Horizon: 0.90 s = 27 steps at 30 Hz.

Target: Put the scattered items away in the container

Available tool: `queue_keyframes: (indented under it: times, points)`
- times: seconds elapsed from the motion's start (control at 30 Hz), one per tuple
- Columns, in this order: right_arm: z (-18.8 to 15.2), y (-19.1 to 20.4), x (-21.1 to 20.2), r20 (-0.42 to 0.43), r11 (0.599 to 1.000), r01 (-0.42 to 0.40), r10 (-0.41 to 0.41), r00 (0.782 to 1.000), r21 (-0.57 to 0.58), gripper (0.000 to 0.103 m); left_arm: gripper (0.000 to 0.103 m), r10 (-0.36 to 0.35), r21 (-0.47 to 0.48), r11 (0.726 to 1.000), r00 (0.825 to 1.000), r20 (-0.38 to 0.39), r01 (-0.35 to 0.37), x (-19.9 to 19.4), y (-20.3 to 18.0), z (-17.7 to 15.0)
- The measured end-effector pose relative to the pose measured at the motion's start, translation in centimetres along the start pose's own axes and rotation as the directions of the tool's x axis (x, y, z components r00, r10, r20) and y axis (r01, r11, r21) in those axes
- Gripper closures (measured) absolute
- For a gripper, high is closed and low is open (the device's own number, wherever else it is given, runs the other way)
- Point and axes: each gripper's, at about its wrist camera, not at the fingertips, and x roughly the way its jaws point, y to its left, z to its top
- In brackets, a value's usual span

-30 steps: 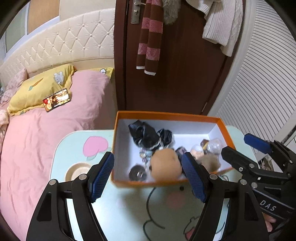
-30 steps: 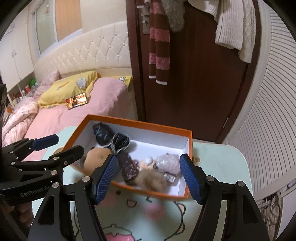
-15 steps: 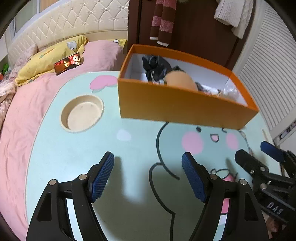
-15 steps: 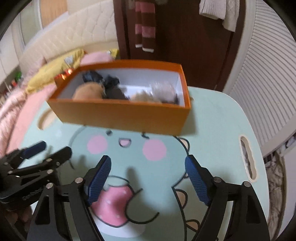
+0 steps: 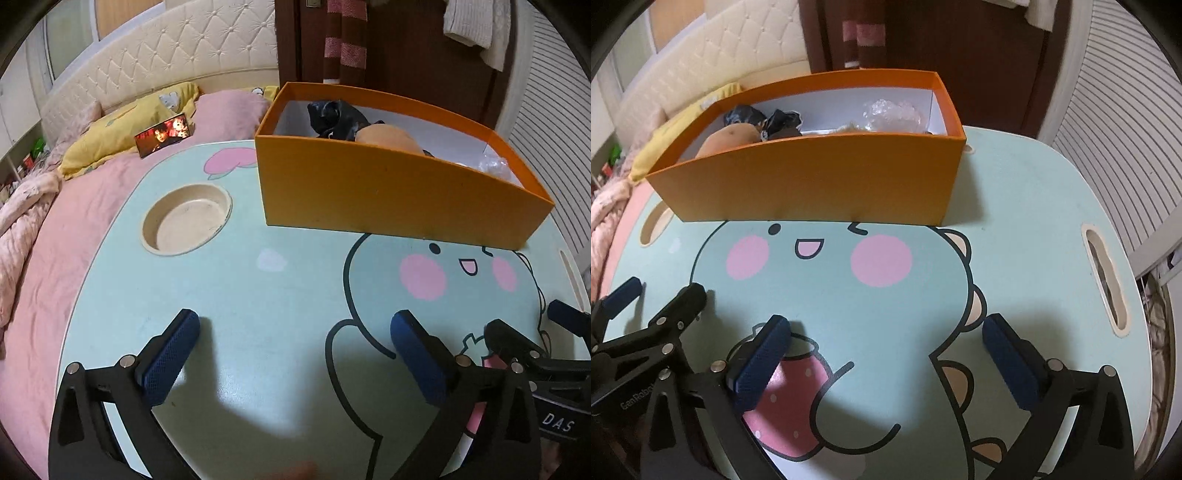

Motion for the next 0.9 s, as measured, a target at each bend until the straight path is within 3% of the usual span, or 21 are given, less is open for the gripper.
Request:
queue_keyframes:
  times: [0.9]
  points:
    - [-0.31,0.25,-0.33,0.036,0.999,-0.014,0.016,0.999,-0.037,0.000,0.000,0.009,-0.013,1.000,1.000,0.006,-0.009,-0.18,-0.13,-0.49]
